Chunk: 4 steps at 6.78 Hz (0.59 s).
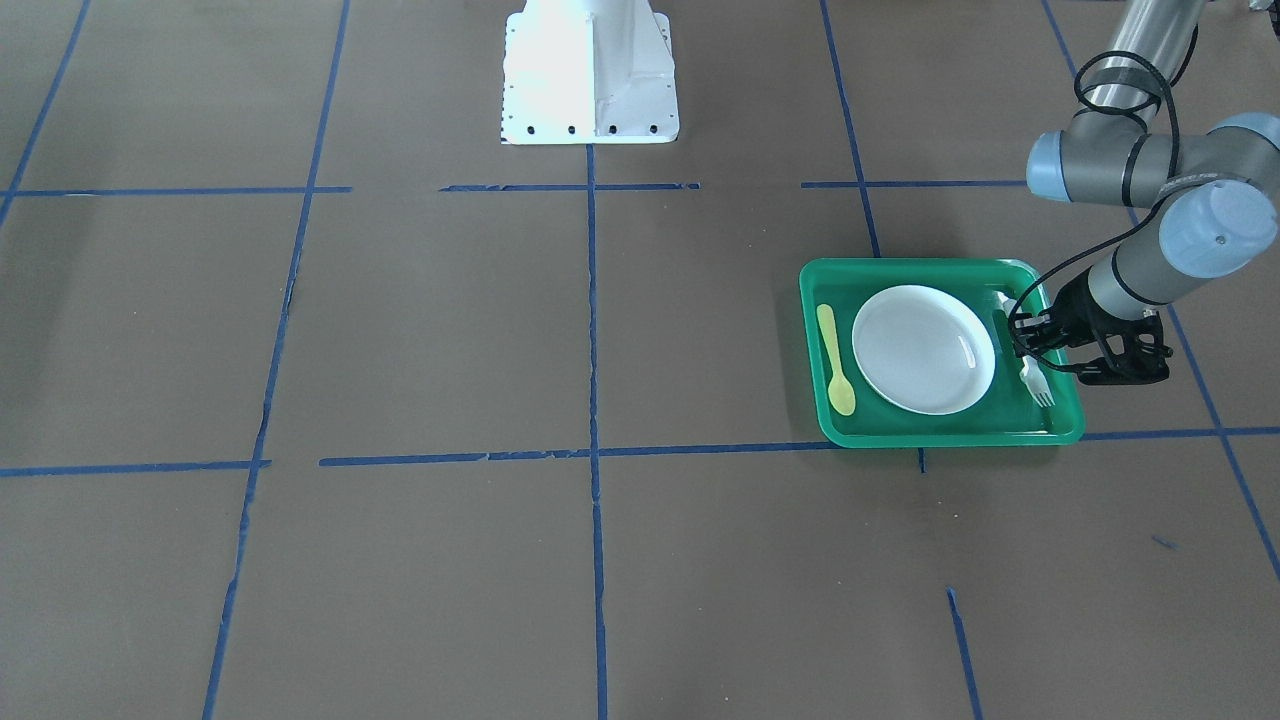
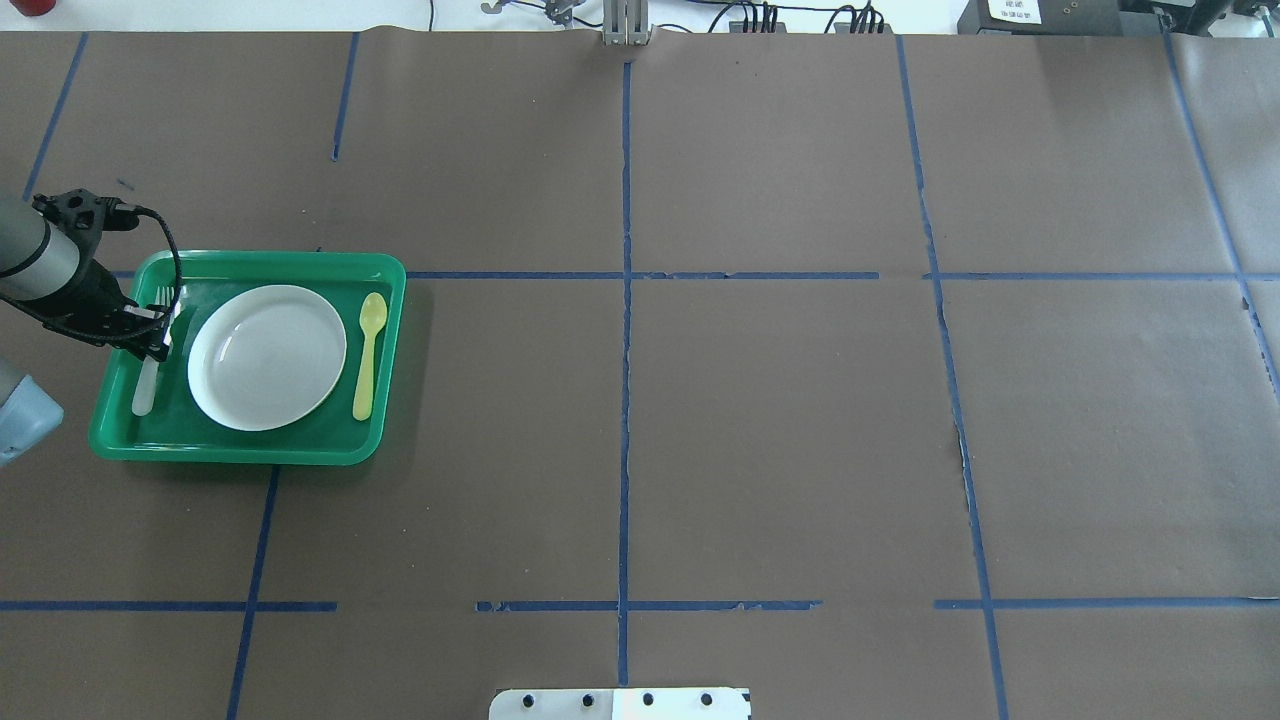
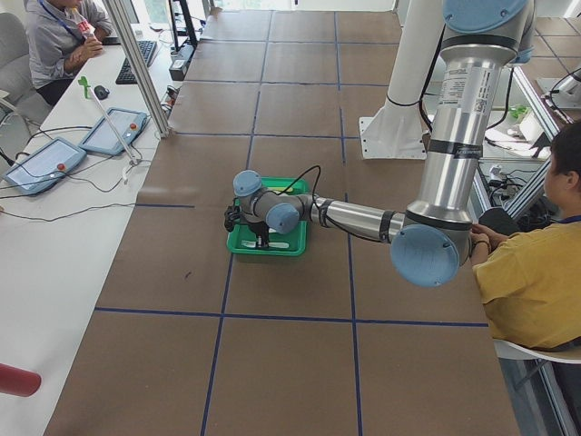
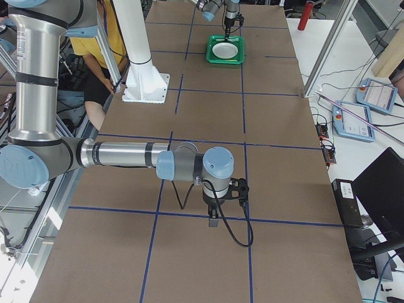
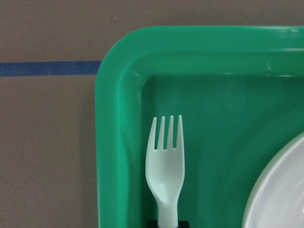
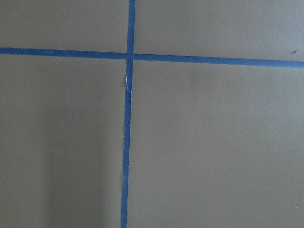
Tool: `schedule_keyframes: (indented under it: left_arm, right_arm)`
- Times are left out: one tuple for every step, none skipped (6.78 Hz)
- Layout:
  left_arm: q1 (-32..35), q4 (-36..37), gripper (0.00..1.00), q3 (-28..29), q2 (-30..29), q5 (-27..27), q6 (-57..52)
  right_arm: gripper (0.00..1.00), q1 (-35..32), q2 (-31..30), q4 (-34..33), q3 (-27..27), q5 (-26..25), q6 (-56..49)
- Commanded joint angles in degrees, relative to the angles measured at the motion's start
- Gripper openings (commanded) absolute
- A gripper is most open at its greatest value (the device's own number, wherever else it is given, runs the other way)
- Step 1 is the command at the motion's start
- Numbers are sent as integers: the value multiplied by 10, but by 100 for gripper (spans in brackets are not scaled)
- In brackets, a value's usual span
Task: Place fork
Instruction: 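Lower the fork onto the tray and open the left gripper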
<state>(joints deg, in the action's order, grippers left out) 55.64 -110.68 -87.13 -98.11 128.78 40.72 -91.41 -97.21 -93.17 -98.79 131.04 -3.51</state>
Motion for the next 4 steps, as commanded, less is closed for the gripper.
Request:
schedule_keyframes:
  left_arm:
    - [0, -3, 33, -1, -4, 3, -5]
    - [0, -3, 39, -4, -4, 5, -6]
    - [1, -3, 39, -4, -3, 5, -6]
    - [10, -2, 38, -8, -3, 5, -7]
  right_arm:
    - [100, 0, 0, 0, 0, 0, 0]
    - [100, 0, 0, 0, 0, 0, 0]
    - [100, 0, 0, 0, 0, 0, 0]
    - [100, 0, 0, 0, 0, 0, 1]
